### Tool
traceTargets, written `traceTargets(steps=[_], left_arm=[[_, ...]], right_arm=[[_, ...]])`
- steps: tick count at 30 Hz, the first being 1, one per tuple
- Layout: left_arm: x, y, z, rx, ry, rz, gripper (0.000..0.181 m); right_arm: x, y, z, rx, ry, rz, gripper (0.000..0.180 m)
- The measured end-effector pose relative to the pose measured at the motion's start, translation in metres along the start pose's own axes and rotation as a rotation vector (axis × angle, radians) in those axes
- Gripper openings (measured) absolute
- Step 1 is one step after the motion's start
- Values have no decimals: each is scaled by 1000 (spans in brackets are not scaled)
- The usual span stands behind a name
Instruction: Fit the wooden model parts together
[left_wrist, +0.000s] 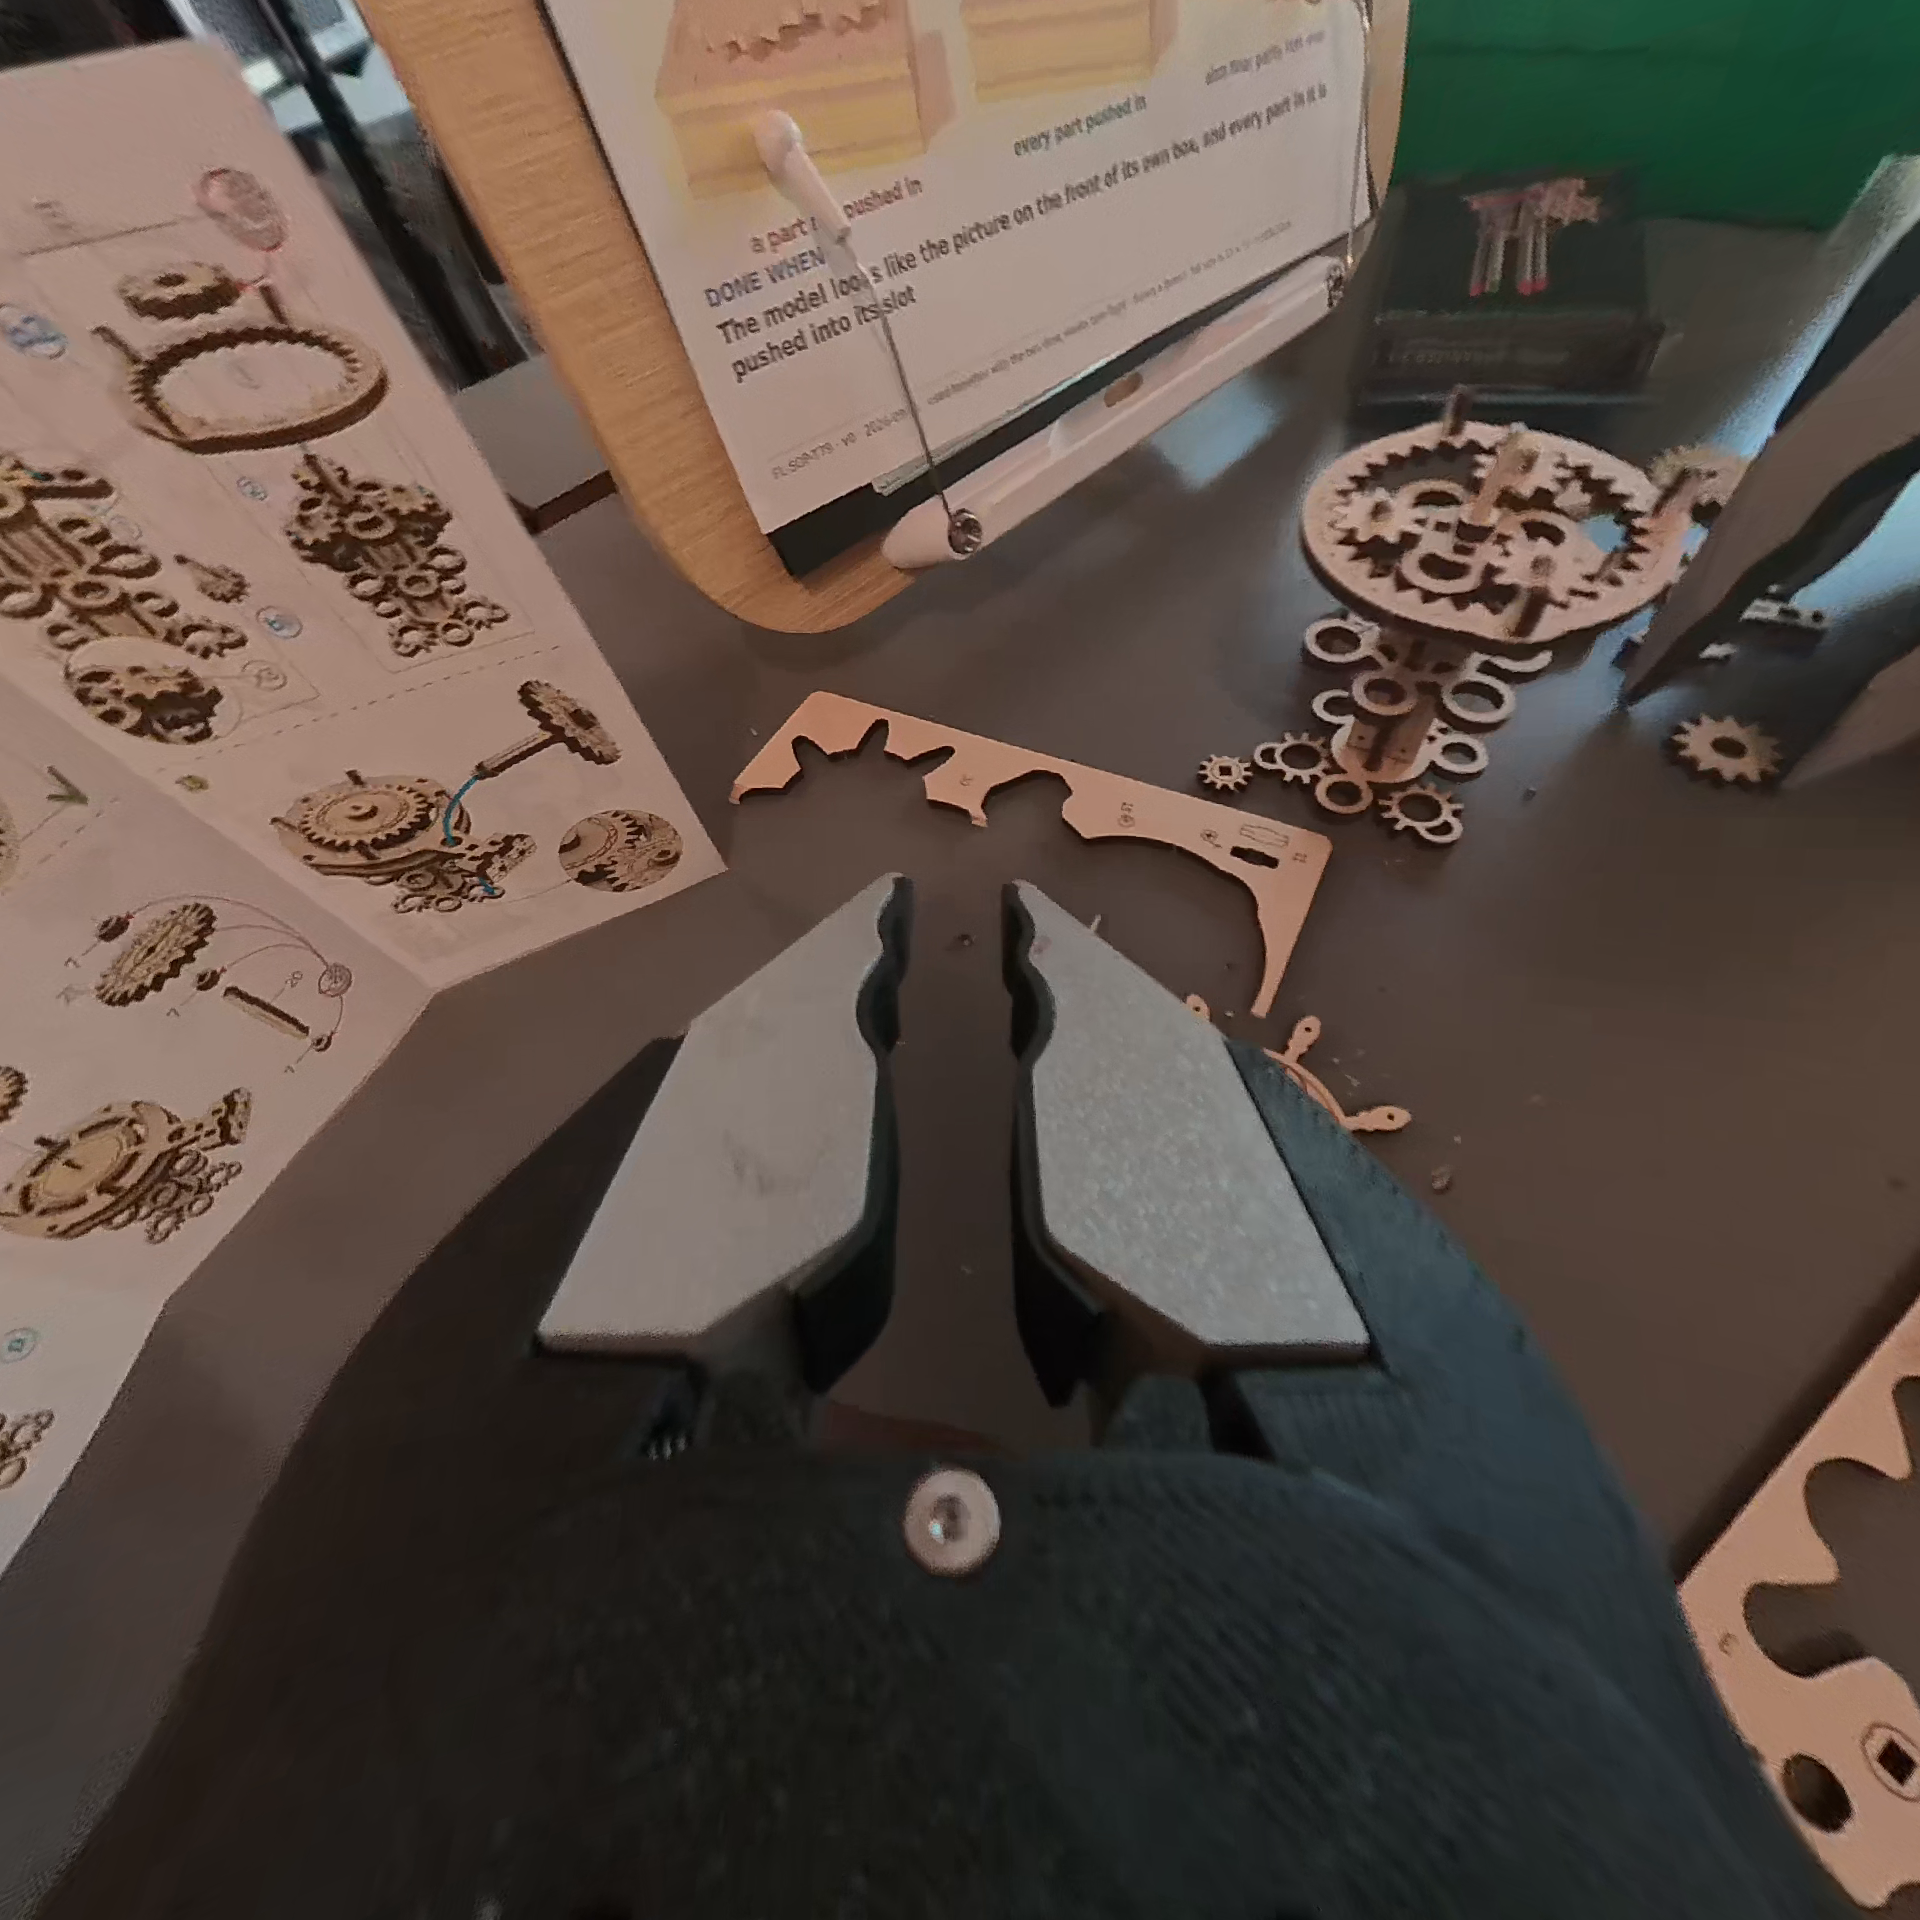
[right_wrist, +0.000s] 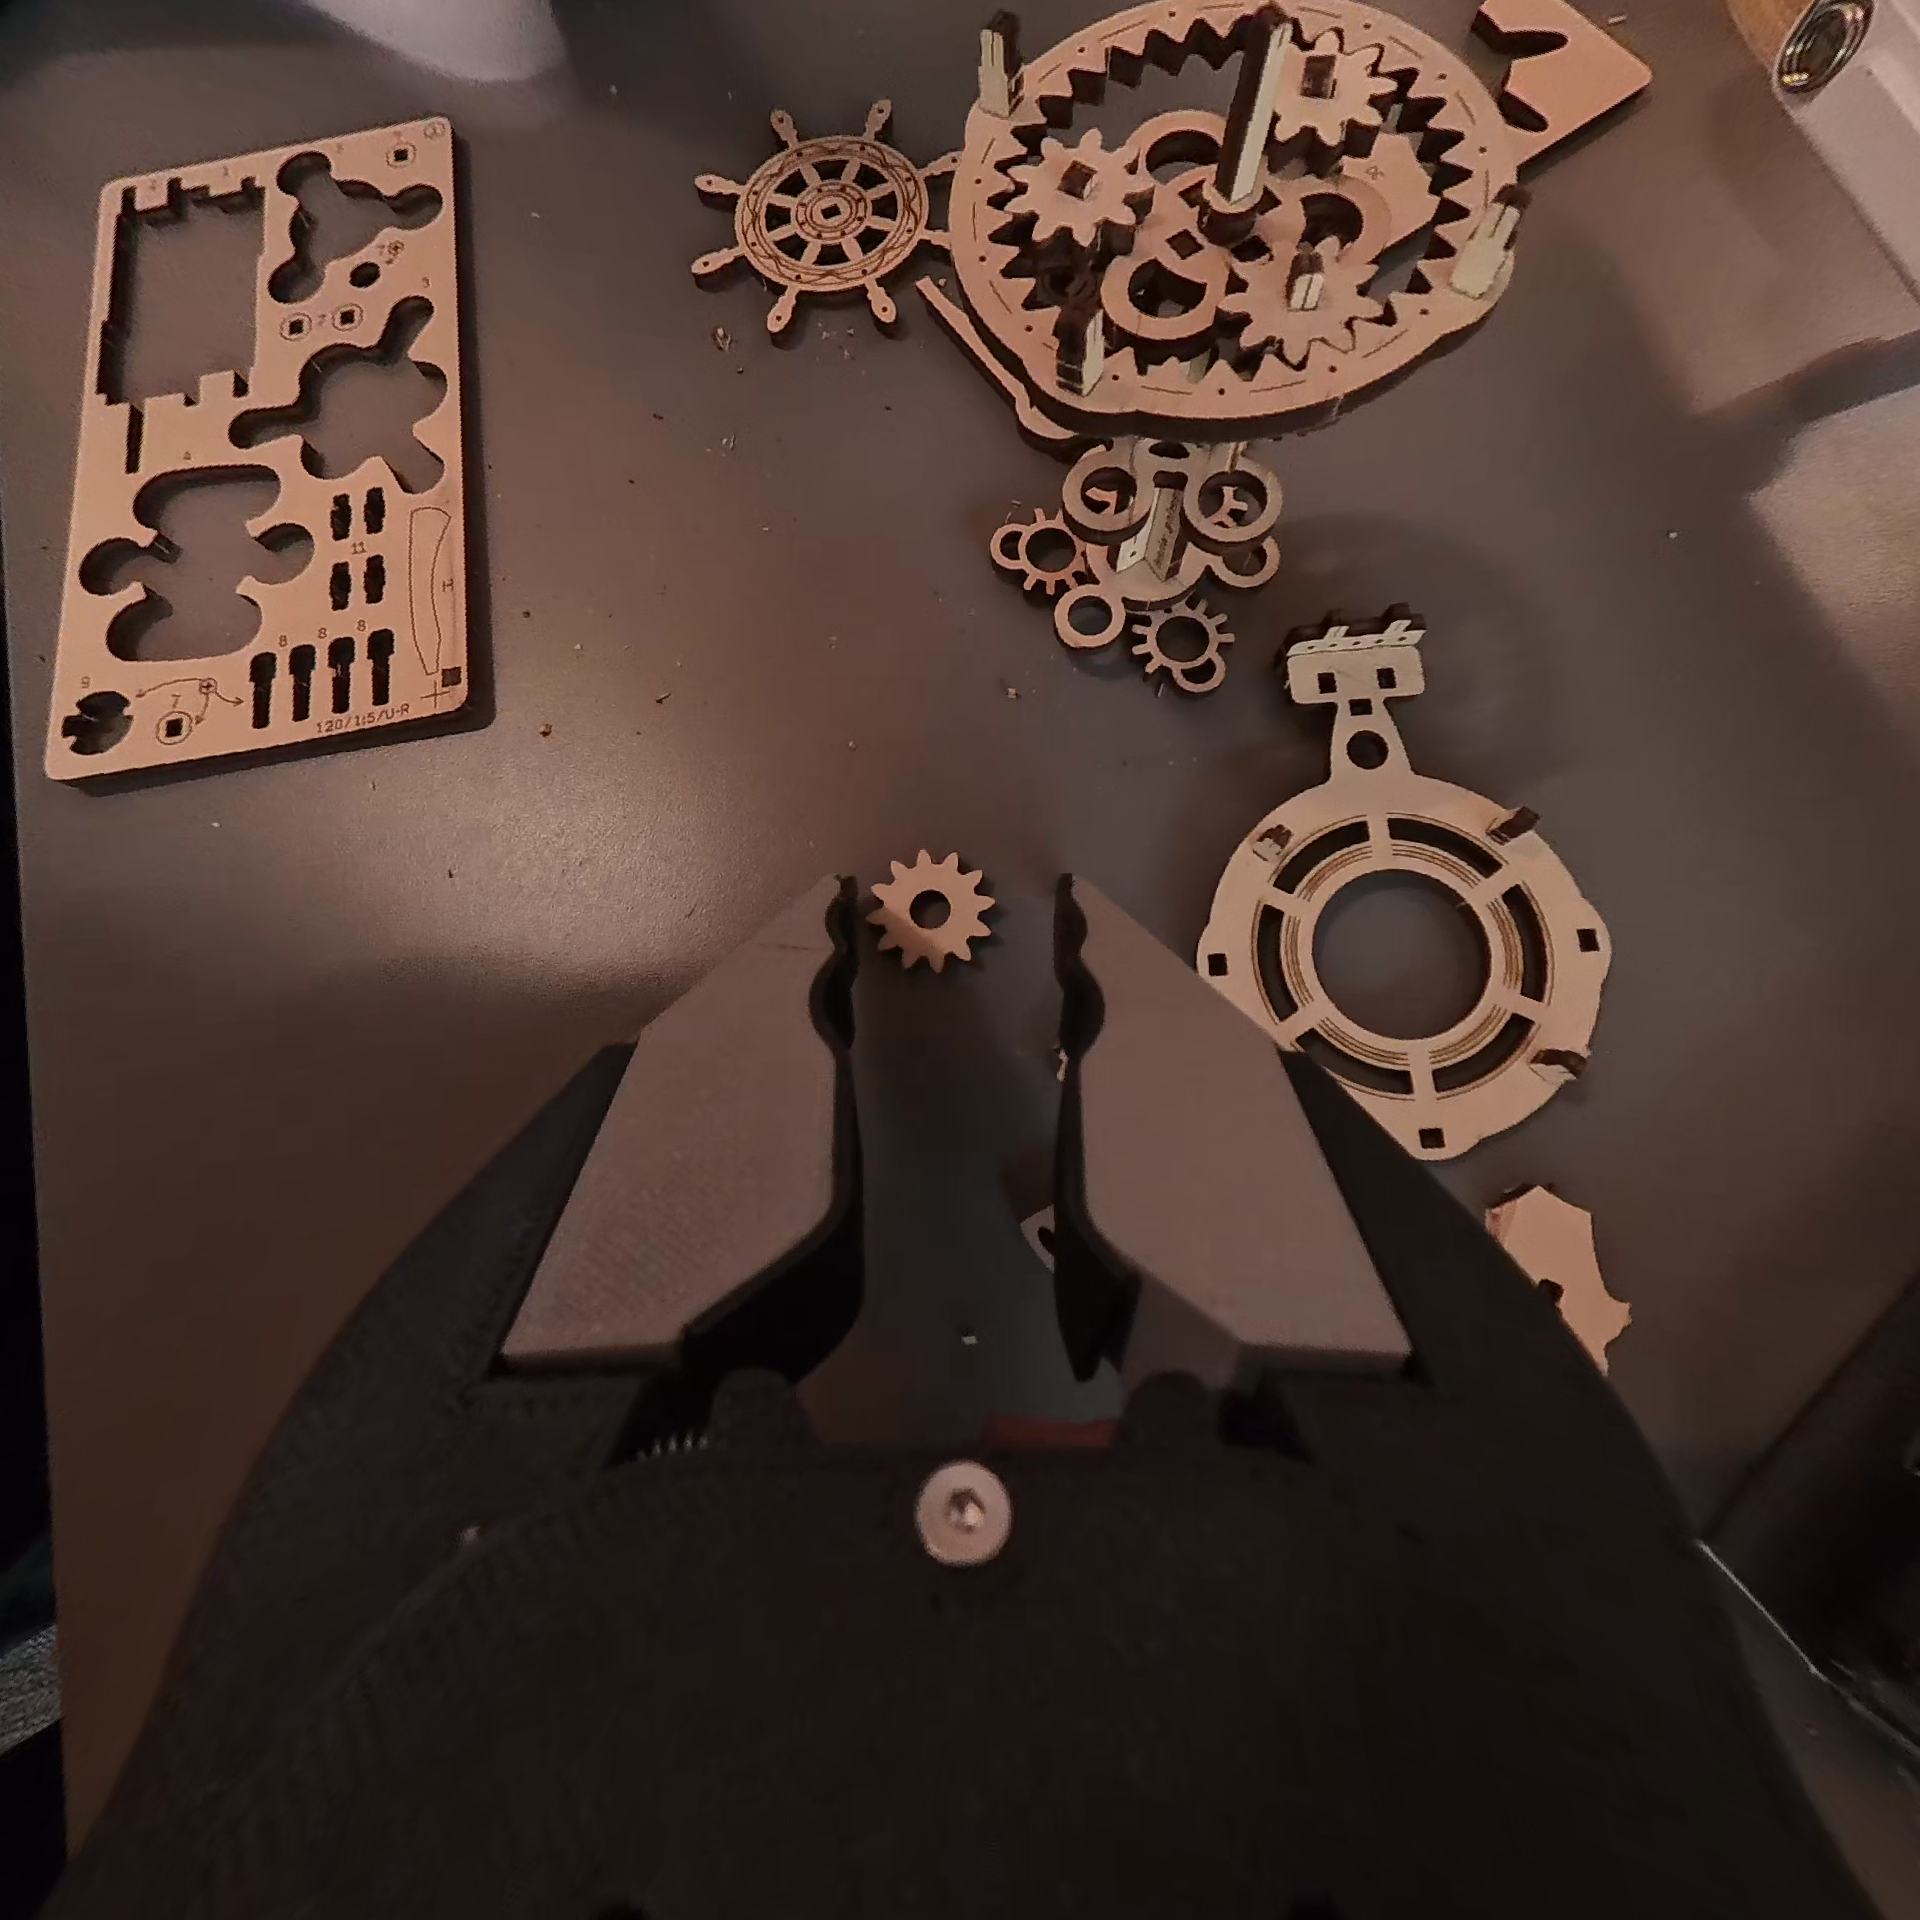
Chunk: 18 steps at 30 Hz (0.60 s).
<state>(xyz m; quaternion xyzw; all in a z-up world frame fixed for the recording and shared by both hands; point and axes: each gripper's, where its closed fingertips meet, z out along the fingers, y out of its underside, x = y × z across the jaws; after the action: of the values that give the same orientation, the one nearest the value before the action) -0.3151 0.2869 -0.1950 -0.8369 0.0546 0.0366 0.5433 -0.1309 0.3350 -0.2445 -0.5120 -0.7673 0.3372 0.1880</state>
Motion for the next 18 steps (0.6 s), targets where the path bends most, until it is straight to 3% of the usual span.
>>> traceTargets(steps=[18], left_arm=[[-10,1,-3,8,3,-81,17]], right_arm=[[5,-9,-13,63,12,2,36]])
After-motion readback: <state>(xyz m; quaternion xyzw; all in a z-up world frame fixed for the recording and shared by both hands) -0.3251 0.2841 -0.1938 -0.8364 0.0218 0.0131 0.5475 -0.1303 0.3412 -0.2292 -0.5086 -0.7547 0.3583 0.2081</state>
